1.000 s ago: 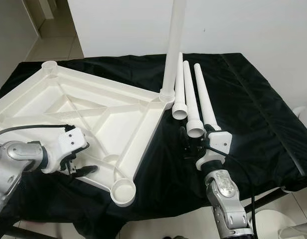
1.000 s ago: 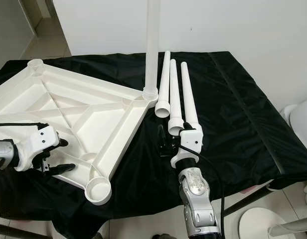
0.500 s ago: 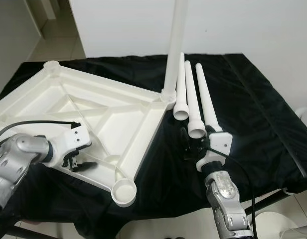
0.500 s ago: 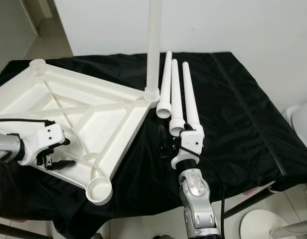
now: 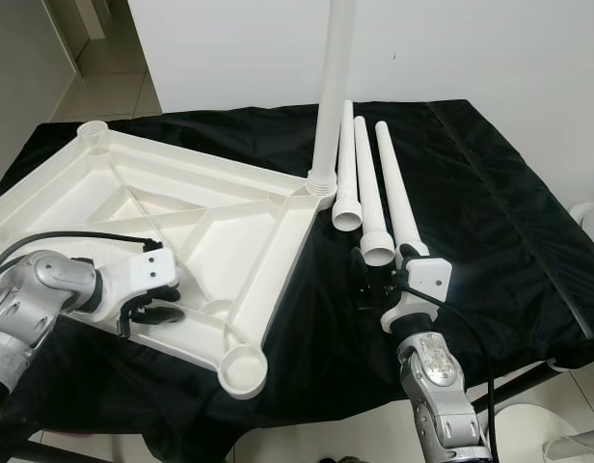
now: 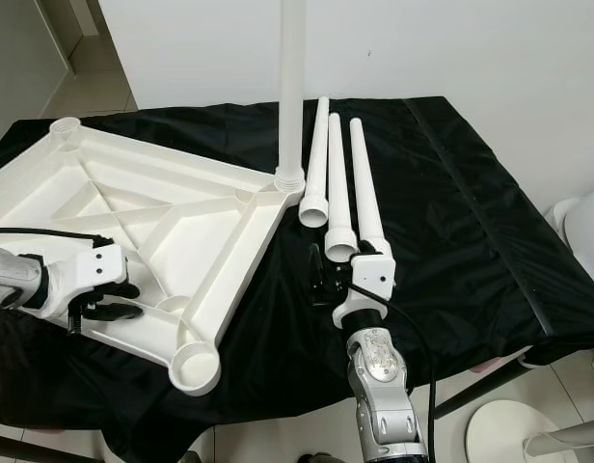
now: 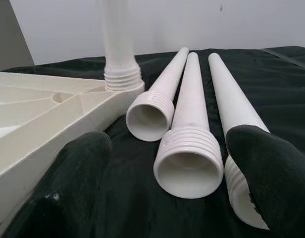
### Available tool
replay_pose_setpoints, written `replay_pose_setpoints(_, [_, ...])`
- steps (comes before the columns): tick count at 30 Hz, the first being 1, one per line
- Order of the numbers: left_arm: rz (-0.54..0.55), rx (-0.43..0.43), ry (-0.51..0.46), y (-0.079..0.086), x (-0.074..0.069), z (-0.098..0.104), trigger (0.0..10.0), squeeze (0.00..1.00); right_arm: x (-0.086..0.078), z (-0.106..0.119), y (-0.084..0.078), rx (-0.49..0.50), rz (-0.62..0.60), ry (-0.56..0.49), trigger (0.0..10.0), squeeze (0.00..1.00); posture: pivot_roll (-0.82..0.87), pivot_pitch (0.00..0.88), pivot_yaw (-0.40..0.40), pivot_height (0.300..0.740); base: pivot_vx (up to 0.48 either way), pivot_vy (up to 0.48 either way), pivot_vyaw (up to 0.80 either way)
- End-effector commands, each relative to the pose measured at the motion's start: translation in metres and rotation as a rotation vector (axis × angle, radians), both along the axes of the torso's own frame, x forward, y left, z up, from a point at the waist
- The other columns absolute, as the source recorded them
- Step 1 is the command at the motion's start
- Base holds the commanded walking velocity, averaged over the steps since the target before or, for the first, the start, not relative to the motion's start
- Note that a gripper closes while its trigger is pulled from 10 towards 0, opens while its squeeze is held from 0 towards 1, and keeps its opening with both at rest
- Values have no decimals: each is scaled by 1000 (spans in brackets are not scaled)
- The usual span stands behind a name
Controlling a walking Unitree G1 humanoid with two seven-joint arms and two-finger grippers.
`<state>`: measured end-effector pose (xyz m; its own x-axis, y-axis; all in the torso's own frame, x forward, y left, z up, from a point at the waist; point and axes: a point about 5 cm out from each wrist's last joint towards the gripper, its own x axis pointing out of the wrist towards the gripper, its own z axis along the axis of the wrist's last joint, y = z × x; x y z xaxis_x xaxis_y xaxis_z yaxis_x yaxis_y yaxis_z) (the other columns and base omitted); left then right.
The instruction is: Building children table
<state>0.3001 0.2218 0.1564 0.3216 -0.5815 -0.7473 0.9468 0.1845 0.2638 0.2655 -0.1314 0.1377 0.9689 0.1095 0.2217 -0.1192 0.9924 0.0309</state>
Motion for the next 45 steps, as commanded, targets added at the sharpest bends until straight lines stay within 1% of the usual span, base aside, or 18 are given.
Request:
replay_pose_setpoints(1, [32, 4, 16, 4, 1, -4, 0, 0, 0, 2, 0, -3, 1, -1, 10000, 0, -1, 112, 48, 740, 0, 0, 0])
replay_pose_setpoints(14, [19, -18, 13, 2, 1, -4, 0, 0, 1, 2, 0, -5, -5, -4, 10000, 0, -1, 111, 50, 740, 0, 0, 0])
replay_pose_setpoints(15, [2, -39, 5, -3, 0, -3, 10000, 0, 2, 3, 0, -5, -5, -5, 10000, 0, -1, 109, 51, 740, 0, 0, 0])
replay_pose_setpoints(17, [2, -39, 5, -3, 0, -3, 10000, 0, 2, 3, 0, -5, -5, -5, 10000, 0, -1, 109, 51, 740, 0, 0, 0])
replay_pose_setpoints(18, [-35, -92, -5, -13, -2, -1, 10000, 0, 2, 3, 0, -4, -6, -7, 10000, 0, 1, 106, 51, 740, 0, 0, 0])
replay_pose_setpoints(20, [-40, -119, -3, -18, -2, -1, 10000, 0, 3, 3, 0, -3, -6, -8, 10000, 0, 1, 107, 51, 740, 0, 0, 0])
replay_pose_setpoints(21, [-57, -143, -13, -22, -3, 0, 10000, 408, 3, 3, 0, -1, -7, -9, 10000, 0, 1, 107, 51, 740, 0, 0, 0])
replay_pose_setpoints(22, [-53, -173, -16, -25, -2, 1, 10000, 937, 4, 3, -1, -1, -8, -10, 10000, 0, 3, 105, 49, 740, 0, 0, 0])
replay_pose_setpoints(23, [-53, -173, -16, -25, -2, 1, 10000, 937, 4, 3, -1, -1, -8, -10, 10000, 0, 3, 105, 49, 740, 0, 0, 0])
replay_pose_setpoints(24, [-66, -189, -13, -27, -3, 2, 10000, 1000, 5, 4, -1, -1, -9, -12, 10000, 0, 4, 104, 48, 740, 0, 0, 0])
replay_pose_setpoints(28, [-87, -218, -24, -32, -4, 7, 10000, 1000, 7, 5, -3, 2, -15, -20, 10000, 0, 6, 103, 47, 740, 0, 0, 0])
replay_pose_setpoints(29, [-92, -220, -32, -33, -4, 8, 10000, 761, 7, 6, -4, 2, -19, -24, 10000, 0, 7, 102, 46, 740, 0, 0, 0])
replay_pose_setpoints(30, [-106, -224, -42, -34, -4, 9, 10000, 0, 8, 7, -5, 3, -24, -29, 10000, 0, 7, 102, 46, 740, 0, 0, 0])
replay_pose_setpoints(34, [-92, -281, -96, -41, 1, 19, 10000, 0, 14, 11, -14, 9, -61, -49, 10000, 0, 4, 99, 46, 740, 0, 0, 0])
replay_pose_setpoints(38, [-60, -399, -168, -50, 6, 31, 10000, 0, 23, 14, -29, -1, -146, -36, 10000, 0, 0, 97, 49, 740, 0, 0, 0])
replay_pose_setpoints(39, [-60, -399, -168, -50, 6, 31, 10000, 0, 23, 14, -29, -1, -146, -36, 10000, 0, 0, 97, 49, 740, 0, 0, 0])
replay_pose_setpoints(40, [-41, -424, -192, -53, 8, 33, 10000, 0, 26, 14, -34, -6, -178, -27, 10000, 0, -5, 95, 54, 740, 0, 0, 0])
replay_pose_setpoints(45, [57, -598, -265, -76, 13, 41, 10000, 0, 37, 20, -53, 15, -237, -39, 10000, 0, -12, 90, 70, 740, 0, 0, 0])
